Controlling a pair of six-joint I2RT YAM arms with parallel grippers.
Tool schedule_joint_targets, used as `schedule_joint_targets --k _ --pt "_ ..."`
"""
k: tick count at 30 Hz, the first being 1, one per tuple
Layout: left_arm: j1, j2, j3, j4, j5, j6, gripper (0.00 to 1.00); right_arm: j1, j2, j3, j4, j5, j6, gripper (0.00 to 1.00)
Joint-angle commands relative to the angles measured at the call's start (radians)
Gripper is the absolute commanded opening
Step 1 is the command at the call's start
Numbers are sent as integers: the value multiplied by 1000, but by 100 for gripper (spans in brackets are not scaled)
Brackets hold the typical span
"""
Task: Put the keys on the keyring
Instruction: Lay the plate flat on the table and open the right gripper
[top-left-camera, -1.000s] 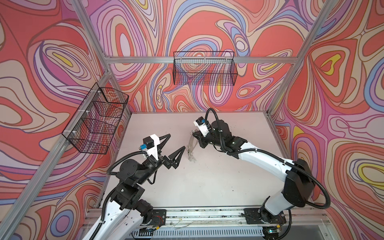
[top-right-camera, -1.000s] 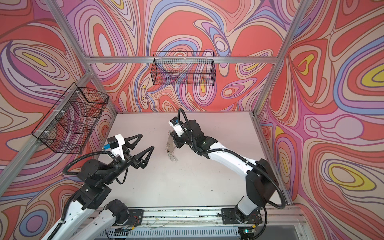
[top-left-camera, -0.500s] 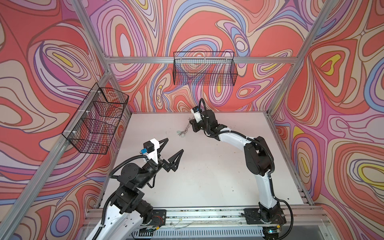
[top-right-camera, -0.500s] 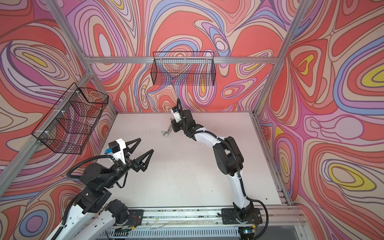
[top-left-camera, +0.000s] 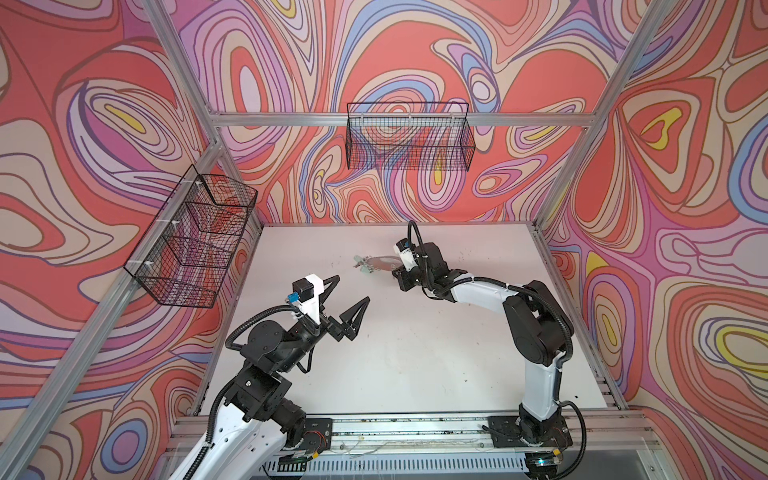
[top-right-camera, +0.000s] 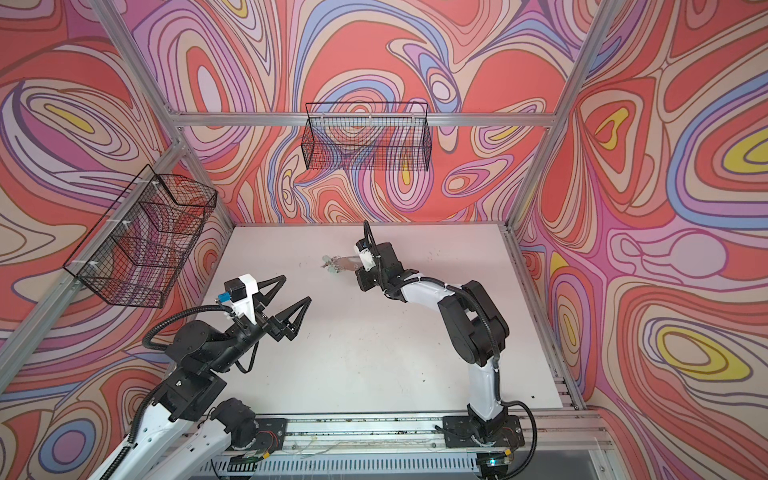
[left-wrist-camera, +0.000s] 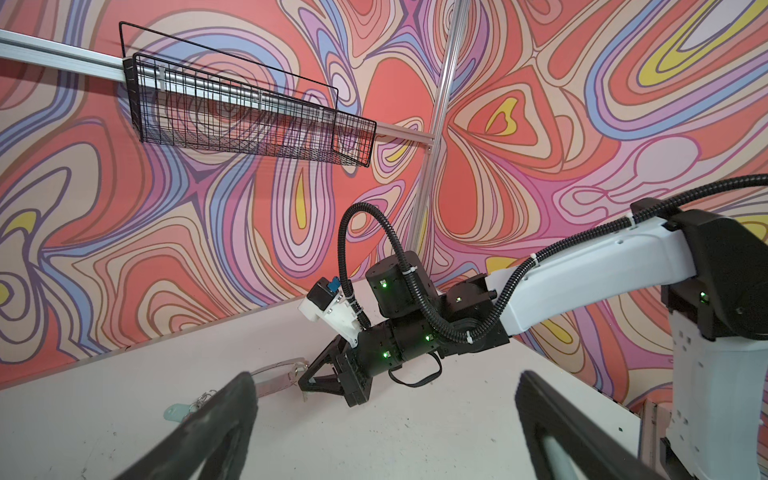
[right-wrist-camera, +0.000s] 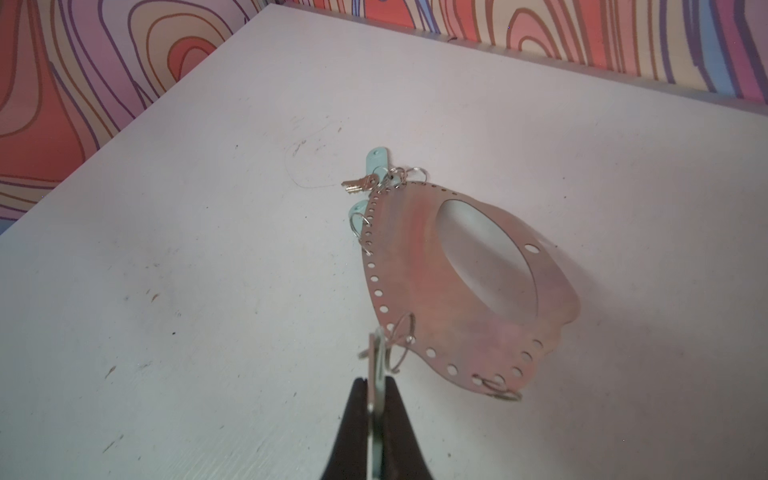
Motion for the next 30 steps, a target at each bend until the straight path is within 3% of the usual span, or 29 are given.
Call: schedule_joint_targets --k 1,11,22,30 --pt "9 1 4 14 18 -7 100 4 -34 -41 -78 -40 13 0" --pt "15 26 14 3 42 -12 100 4 -46 -105 -257 -117 65 0" --pt "19 29 12 4 50 -22 100 4 -84 -202 -250 -227 170 1" --pt "20 33 14 2 56 -25 100 6 -186 -293 -251 -239 190 22"
